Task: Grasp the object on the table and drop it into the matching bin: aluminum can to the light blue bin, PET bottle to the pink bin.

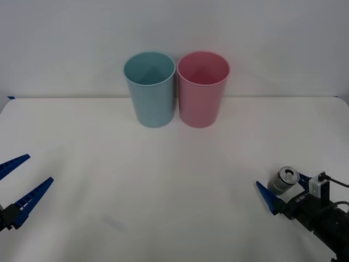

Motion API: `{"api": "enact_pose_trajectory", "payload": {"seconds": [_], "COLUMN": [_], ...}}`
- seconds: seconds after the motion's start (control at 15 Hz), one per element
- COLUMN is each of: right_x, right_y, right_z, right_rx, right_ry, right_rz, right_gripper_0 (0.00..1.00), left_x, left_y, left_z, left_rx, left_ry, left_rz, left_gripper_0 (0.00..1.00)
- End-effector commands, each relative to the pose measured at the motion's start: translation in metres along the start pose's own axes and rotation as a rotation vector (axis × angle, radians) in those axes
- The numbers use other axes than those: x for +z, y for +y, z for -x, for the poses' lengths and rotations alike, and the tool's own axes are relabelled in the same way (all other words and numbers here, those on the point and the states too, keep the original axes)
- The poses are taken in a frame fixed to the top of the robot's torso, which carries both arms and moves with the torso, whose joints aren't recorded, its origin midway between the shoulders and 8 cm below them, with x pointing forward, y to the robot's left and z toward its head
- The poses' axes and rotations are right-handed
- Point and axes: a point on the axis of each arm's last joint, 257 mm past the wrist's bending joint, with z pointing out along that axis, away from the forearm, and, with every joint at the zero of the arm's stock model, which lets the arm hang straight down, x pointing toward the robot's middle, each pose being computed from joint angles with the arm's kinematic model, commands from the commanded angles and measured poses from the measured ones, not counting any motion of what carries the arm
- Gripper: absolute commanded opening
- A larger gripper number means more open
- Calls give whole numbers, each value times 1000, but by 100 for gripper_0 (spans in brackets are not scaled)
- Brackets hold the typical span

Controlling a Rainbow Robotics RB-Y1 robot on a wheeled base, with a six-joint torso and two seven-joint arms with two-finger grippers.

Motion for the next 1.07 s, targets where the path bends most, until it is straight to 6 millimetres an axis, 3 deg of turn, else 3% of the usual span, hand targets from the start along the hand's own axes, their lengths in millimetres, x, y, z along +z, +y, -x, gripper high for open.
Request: {"api": "enact_pose_trajectory", "payload": {"seconds": [0.07, 0.13, 0.2, 0.87, 1.07], "right_x": [2, 1, 1, 1, -4], "right_y": [1, 0, 1, 6, 8], "right_z": [1, 1, 0, 4, 17], "right_rx": [0, -5, -4, -8, -32], "right_ry": [-3, -3, -2, -13, -31], "right_rz": [-1, -1, 2, 23, 36], "right_gripper_0": [43, 6, 0, 0, 0], "left_x": [0, 0, 0, 0, 0], "left_y": [0, 0, 0, 0, 0], "left_z": [0, 0, 0, 0, 0], "left_rx": [0, 0, 0, 0, 0], "left_ry": [0, 0, 0, 0, 0], "left_rz": [0, 0, 0, 0, 0], "left_gripper_0": [100, 100, 100, 100, 100]}}
